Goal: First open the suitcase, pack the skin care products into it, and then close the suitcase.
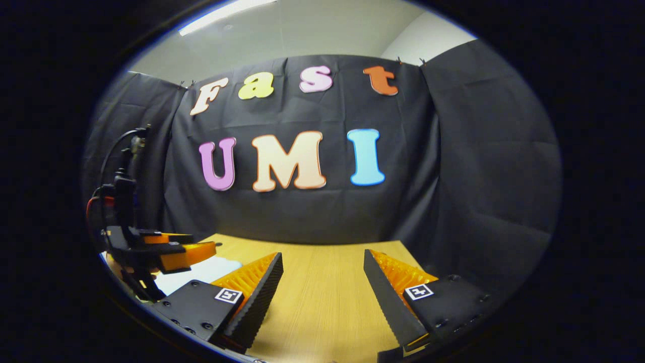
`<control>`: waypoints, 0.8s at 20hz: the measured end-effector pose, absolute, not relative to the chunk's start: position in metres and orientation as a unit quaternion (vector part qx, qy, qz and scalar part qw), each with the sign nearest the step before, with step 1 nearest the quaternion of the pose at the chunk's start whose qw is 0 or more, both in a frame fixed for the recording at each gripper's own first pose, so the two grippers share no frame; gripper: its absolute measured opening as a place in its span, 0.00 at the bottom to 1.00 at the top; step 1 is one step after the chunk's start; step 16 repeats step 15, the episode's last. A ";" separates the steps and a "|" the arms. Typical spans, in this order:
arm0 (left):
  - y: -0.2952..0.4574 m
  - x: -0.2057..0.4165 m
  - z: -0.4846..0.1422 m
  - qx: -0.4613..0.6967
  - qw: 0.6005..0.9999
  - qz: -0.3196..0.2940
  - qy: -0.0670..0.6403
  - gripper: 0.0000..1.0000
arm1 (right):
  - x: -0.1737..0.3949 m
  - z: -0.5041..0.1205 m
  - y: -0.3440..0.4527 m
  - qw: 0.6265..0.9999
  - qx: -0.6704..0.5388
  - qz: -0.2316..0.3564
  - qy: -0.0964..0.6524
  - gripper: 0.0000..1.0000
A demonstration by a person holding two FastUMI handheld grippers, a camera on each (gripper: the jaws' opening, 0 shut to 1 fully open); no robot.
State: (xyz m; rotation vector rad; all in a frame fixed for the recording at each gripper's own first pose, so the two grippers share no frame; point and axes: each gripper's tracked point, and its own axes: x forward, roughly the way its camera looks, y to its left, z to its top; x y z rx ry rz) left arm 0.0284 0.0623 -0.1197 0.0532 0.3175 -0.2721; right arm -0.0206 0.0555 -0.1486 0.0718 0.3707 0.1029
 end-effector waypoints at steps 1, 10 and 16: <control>0.058 0.031 -0.103 0.037 0.980 -0.143 0.137 0.90 | -0.014 -0.137 0.058 0.984 0.038 0.050 0.165 1.00; 0.061 0.039 -0.037 0.029 0.986 -0.145 0.081 0.96 | 0.024 -0.044 0.069 0.997 0.048 0.050 0.040 1.00; 0.063 0.044 -0.035 0.035 0.985 -0.145 0.082 0.96 | 0.025 -0.035 0.074 0.998 0.034 0.048 0.021 1.00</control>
